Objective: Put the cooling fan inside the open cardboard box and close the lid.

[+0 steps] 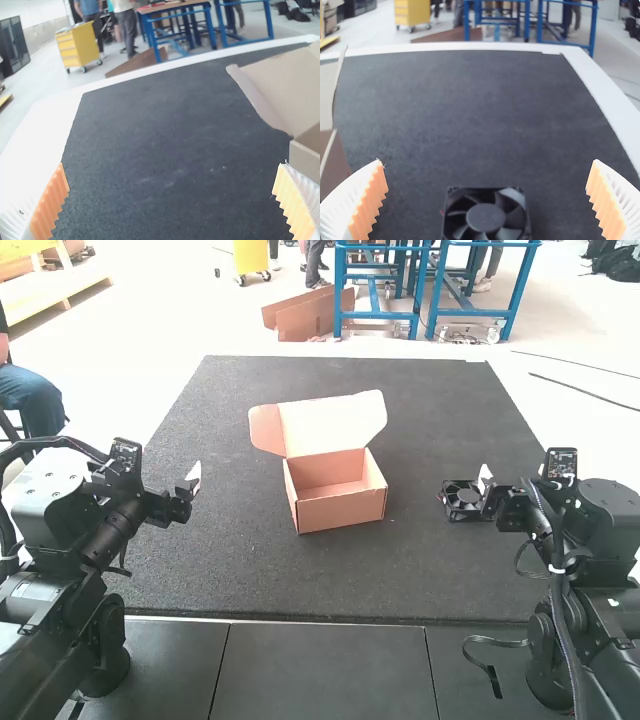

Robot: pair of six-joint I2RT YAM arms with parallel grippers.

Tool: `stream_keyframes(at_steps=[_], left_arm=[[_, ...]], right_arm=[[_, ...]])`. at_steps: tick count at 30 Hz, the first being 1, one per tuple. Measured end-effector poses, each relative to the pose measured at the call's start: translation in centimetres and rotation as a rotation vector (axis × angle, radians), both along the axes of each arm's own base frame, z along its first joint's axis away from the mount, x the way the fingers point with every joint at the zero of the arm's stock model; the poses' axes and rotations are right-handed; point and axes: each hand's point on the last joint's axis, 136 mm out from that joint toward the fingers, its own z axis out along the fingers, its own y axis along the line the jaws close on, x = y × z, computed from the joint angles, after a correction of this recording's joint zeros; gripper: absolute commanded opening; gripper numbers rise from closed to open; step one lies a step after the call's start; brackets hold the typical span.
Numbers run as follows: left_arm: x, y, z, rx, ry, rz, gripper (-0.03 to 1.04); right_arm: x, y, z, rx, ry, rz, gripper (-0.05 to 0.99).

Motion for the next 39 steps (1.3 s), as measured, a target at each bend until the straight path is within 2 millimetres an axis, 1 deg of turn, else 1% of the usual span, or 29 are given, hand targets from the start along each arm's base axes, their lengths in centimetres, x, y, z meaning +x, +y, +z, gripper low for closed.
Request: stream_keyframes(at_steps=[20,24,27,30,32,37,39], left_arm=[[0.0,0.0,0.0,-0.009,-0.001,0.000,0.97],[0.0,0.0,0.4,-0.049,-0.010,0.001,0.97],[0.0,0.0,1.7,-0.102,-0.057,-0.001,0.97],[-0.1,0.1,3.4,-0.137,-0.121,-0.003,0.97],[-0.3,0.1,4.6,-0.153,-0.170,-0.005,0.97],[-0.3,0.2,4.9,-0.169,-0.170,0.002,0.97],[-0.5,0.4,5.7,-0.173,-0.182,0.006,0.97]], right_arm=[[0.0,0.0,0.0,0.000,0.001,0.000,0.91],[0.0,0.0,0.0,0.003,0.000,0.000,0.91],[0.0,0.0,0.3,0.020,-0.009,-0.002,0.91],[0.1,0.0,1.2,0.043,-0.045,-0.003,0.91],[0.1,0.0,2.6,0.060,-0.100,-0.003,0.91],[-0.2,-0.1,6.1,0.086,-0.243,-0.001,0.91],[-0.2,-0.1,6.3,0.090,-0.249,-0.002,0.91]])
